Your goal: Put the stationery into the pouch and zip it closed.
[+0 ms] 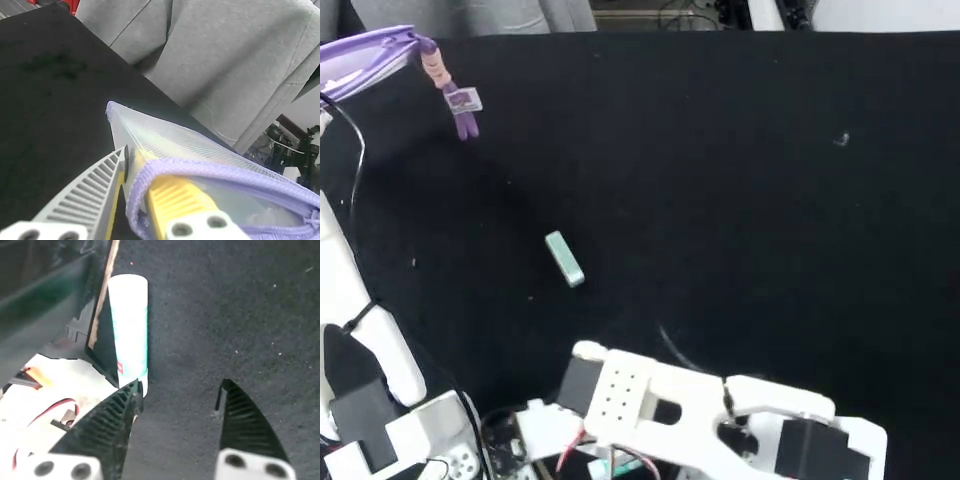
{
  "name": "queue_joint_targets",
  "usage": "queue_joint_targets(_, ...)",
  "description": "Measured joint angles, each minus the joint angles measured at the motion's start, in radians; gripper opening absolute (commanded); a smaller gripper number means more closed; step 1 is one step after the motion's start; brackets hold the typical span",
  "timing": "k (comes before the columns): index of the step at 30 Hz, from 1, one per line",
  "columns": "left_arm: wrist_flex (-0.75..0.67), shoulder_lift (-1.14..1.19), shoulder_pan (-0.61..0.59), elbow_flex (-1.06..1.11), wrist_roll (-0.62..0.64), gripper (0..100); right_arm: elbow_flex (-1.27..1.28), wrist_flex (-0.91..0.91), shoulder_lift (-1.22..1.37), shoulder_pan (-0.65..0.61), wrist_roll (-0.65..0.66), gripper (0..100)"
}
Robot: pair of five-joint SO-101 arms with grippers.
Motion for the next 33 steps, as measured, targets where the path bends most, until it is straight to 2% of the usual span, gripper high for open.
queue_joint_targets(6, 0.000, 0.000, 0.000, 0.000, 0.000, 3, 0.005, 0.028, 0.000, -0.028, 0.000, 24.0)
queue_joint_targets(12, 0.000, 0.000, 0.000, 0.000, 0.000, 3, 0.095, 0.015, 0.000, -0.121, 0.015, 24.0)
queue_joint_targets(19, 0.000, 0.000, 0.000, 0.000, 0.000, 3, 0.103, -0.006, 0.000, -0.129, 0.018, 24.0)
queue_joint_targets(26, 0.000, 0.000, 0.002, 0.000, 0.000, 3, 0.196, -0.141, 0.000, -0.129, 0.018, 24.0)
queue_joint_targets(33, 0.000, 0.000, 0.002, 0.000, 0.000, 3, 0.196, -0.147, 0.000, -0.129, 0.018, 24.0)
